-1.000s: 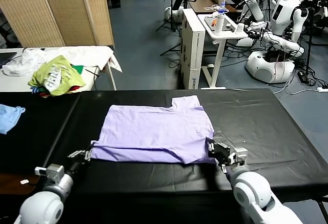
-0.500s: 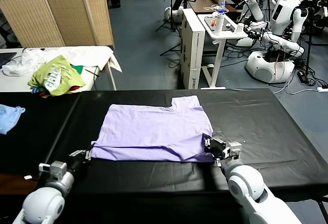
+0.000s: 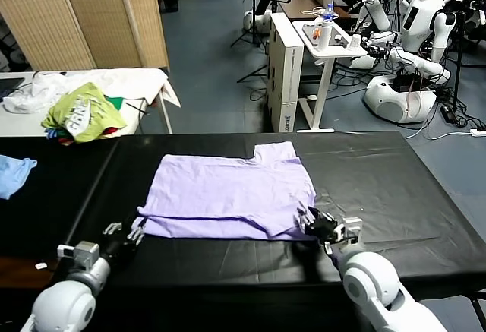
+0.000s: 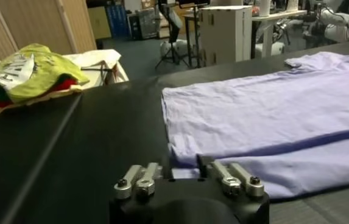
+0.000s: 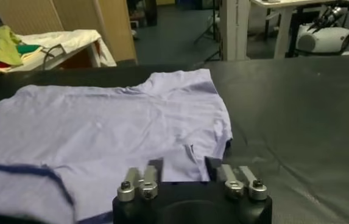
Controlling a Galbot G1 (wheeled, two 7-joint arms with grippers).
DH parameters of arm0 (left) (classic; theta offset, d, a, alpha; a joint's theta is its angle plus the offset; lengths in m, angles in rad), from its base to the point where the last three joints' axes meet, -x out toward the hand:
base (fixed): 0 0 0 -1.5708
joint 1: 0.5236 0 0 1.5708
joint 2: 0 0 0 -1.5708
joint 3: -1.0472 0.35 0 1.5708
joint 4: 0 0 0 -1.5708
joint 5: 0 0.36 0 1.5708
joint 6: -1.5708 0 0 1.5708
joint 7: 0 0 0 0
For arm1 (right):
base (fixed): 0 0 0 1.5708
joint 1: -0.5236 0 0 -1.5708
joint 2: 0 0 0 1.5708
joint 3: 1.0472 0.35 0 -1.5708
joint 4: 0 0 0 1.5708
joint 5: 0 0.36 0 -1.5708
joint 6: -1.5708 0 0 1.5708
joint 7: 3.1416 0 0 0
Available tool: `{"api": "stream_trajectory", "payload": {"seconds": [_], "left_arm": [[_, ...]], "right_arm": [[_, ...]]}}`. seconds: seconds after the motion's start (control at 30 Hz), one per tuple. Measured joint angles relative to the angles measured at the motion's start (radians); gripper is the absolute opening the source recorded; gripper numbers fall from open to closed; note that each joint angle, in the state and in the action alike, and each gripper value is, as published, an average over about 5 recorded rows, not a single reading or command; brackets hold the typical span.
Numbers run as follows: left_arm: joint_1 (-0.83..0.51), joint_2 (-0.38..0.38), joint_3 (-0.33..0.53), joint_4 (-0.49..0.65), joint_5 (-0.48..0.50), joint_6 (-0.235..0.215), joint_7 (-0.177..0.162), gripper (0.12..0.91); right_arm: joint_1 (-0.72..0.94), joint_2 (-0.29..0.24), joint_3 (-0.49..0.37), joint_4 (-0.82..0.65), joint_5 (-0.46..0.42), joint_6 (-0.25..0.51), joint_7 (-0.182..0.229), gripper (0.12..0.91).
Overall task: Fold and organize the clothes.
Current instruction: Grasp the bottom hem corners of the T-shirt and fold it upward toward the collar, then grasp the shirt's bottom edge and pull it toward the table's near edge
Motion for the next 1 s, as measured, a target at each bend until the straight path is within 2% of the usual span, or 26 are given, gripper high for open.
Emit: {"api": "stream_trajectory", "payload": {"seconds": [0.33,0.43,0.53,0.67,0.77,0.9,1.0], "left_arm": [[0.036,-0.028,-0.003,-0.003,-0.005,0.002,0.008,0.907],[0.033,-0.027,-0.004,0.0,-0.006,0.001,0.012,0.898],[0.031,-0.024,-0.004,0.0,-0.007,-0.001,0.017,0.848],[0.029,-0.017,-0.006,-0.002,-0.01,-0.003,0.023,0.718],[0.027,-0.012,-0.007,0.003,-0.012,-0.005,0.025,0.627],[0.025,-0.009,-0.007,0.011,-0.012,-0.006,0.027,0.414],[0.024,-0.008,-0.006,0.013,-0.012,-0.006,0.028,0.279]], "right_arm": [[-0.089,0.001,0.016,0.035,-0.02,0.0,0.001,0.891],[-0.097,0.002,0.016,0.038,-0.023,0.0,0.001,0.838],[-0.1,0.004,0.016,0.038,-0.027,0.0,0.0,0.767],[-0.092,0.007,0.012,0.027,-0.032,0.001,-0.003,0.69],[-0.076,0.007,0.004,0.012,-0.033,0.001,-0.005,0.676],[-0.055,0.004,-0.006,-0.004,-0.033,0.0,-0.009,0.665],[-0.048,0.001,-0.01,-0.011,-0.032,0.0,-0.014,0.574]]}}
